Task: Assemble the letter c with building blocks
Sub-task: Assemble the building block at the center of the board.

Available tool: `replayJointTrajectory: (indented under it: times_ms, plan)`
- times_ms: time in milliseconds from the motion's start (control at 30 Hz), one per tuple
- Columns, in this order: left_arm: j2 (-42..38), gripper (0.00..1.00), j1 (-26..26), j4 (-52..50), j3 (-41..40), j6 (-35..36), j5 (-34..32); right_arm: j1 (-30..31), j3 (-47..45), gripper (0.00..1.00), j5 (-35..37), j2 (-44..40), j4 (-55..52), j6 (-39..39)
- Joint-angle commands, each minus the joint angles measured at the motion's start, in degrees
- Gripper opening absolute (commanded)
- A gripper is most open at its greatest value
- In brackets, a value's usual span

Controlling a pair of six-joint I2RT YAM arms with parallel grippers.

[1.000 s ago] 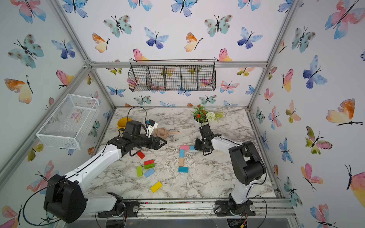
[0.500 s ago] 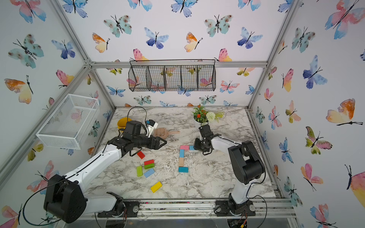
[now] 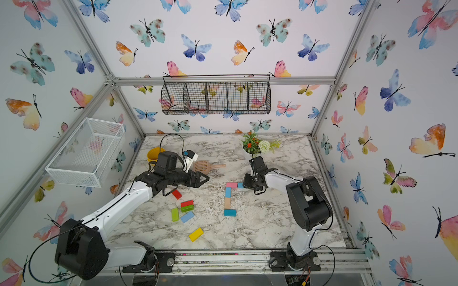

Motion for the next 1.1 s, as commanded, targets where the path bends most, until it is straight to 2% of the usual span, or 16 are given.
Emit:
replayJointTrajectory:
  times_ms: [0,367,567,700,867,1067]
  plan:
    - [-0.94,0.81,0.39,0.03,0.17,1.0,0.87,-0.31,0.29,0.39,-0.19,1.07,-0.21,-1.01]
    - [-0.87,0.81,0.39,0.02,0.15,0.97,0.82,-0.31,-0.08,0.4,-2.12,1.09,1.39,-1.37]
    - [-0.83,0.81,0.4,0.06,0.14,0.97,0.86,-0.31,0.22,0.43,0.5,0.27,0.16,-1.16]
    - [-0.75,0.81,0.4,0.06,0.15,0.97,0.96,-0.31,0.28,0.5,4.23,-1.28,-1.58,-0.89]
    - [-0.76,0.81,0.41,0.01,0.06,0.95,0.87,-0.31,-0.5,0.66,10.82,-5.11,-4.83,-0.36]
    - [-0.69,0.81,0.39,0.0,-0.11,0.99,0.53,-0.7,-1.16,0.86,14.49,-7.49,-8.71,-0.66]
